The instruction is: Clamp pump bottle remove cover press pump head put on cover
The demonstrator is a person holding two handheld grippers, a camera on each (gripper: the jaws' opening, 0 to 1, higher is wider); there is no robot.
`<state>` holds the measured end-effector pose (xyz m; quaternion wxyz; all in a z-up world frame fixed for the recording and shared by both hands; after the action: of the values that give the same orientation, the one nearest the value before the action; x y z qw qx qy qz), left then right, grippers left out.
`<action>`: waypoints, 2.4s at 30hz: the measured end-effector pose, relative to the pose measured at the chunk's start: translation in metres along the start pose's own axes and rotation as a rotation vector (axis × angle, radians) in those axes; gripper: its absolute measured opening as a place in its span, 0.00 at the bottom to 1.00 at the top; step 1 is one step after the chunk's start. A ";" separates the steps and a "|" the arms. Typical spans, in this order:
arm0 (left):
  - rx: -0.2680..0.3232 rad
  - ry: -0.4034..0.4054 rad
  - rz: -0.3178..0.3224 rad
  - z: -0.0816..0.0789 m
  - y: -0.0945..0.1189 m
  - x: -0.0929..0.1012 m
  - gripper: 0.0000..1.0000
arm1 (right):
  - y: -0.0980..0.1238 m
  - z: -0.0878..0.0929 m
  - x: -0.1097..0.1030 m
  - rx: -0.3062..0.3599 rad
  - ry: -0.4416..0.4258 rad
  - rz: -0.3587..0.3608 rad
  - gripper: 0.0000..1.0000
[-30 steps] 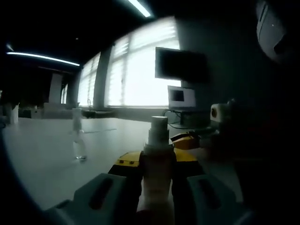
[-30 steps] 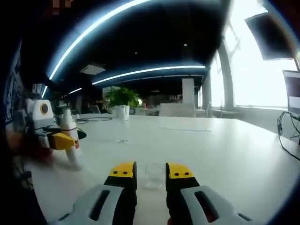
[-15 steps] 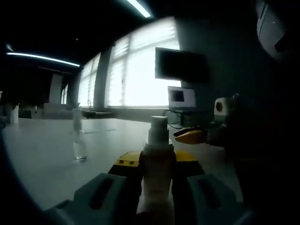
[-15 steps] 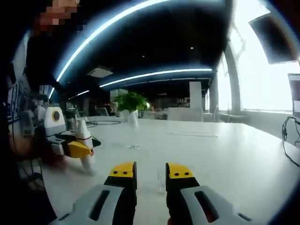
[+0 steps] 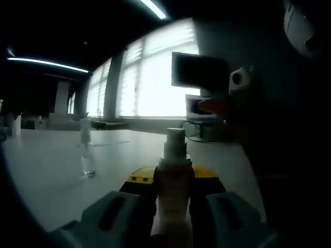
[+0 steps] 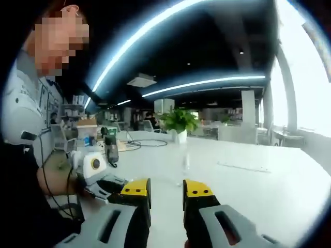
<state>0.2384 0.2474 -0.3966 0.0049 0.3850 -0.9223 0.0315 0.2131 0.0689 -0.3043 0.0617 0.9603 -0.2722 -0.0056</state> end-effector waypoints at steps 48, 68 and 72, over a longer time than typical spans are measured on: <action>0.000 -0.023 0.006 0.000 0.002 0.005 0.14 | -0.084 -0.049 -0.025 -0.682 0.412 -0.630 0.13; -0.007 -0.012 0.011 -0.001 0.000 0.006 0.14 | -0.104 -0.048 -0.026 -0.933 0.554 -0.811 0.04; -0.008 -0.011 0.012 0.000 0.000 0.005 0.14 | -0.109 -0.048 -0.028 -0.947 0.583 -0.853 0.00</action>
<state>0.2345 0.2437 -0.3961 0.0012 0.3798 -0.9247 0.0258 0.2478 0.1811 -0.2701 0.5364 0.8154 0.1877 0.1104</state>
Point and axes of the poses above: the point that each gripper's makers call its tool centre point, and the gripper's own axes: y roughly backward along the fingers, x roughly to its right, z roughly out of its underside, the point moved 8 cm from there along y, roughly backward along the fingers, and after that the axes turned 15 degrees about -z, right-handed, at the moved point
